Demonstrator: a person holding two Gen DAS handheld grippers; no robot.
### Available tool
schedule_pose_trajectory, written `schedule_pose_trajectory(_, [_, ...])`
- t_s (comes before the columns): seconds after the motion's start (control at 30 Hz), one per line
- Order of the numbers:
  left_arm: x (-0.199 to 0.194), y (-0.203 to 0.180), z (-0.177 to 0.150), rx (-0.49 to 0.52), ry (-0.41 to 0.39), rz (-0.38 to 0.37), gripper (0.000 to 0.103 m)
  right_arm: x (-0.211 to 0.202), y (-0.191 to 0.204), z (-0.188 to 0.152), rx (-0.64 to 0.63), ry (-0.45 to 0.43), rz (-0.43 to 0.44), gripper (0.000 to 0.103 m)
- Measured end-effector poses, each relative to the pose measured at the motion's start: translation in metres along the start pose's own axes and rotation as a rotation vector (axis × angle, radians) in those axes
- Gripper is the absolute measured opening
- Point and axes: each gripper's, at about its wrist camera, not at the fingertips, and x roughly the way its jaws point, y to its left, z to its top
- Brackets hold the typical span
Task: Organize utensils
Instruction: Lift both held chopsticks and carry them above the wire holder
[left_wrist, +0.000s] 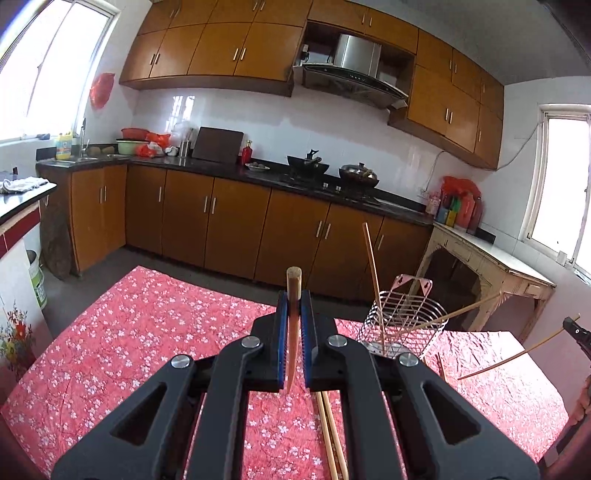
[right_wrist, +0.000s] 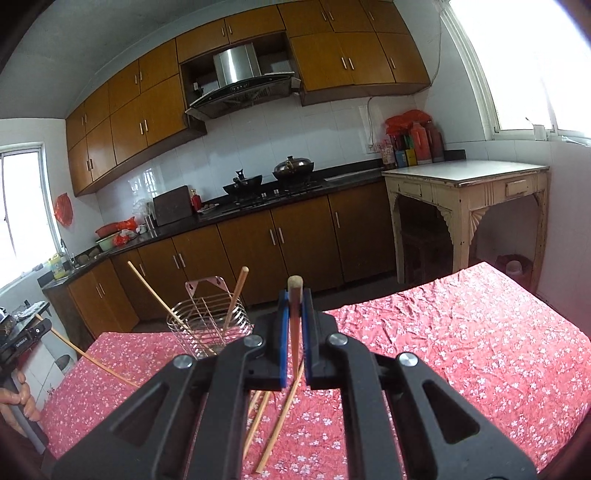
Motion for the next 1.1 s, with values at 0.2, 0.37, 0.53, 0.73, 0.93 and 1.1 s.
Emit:
schedule_pose_trajectory(0.2, [-0.002, -0.008, 0.020, 0.000, -0.026, -0.017, 0.006, -0.009, 0.005, 0.026, 0.046, 0.019, 0.128, 0.007])
schedule_pose_trajectory(0.37, [-0.009, -0.031, 0.059, -0.028, -0.103, -0.077, 0.006, -0.014, 0.023, 0.055, 0.082, -0.009, 0.244, 0.007])
schedule_pose_trajectory(0.53, [-0.010, -0.055, 0.091, -0.069, -0.177, -0.132, 0.006, 0.000, 0.051, 0.081, 0.044, -0.059, 0.247, 0.007])
schedule_pose_trajectory(0.73, [0.015, -0.081, 0.108, -0.081, -0.207, -0.153, 0.006, 0.047, 0.068, 0.093, 0.035, -0.043, 0.209, 0.007])
schedule_pose_trajectory(0.93, [0.053, -0.088, 0.095, -0.092, -0.120, -0.162, 0.006, 0.081, 0.074, 0.086, 0.046, 0.029, 0.218, 0.007])
schedule_pose_trajectory(1.1, [0.066, -0.088, 0.085, -0.081, -0.078, -0.156, 0.006, 0.100, 0.074, 0.077, 0.051, 0.079, 0.221, 0.007])
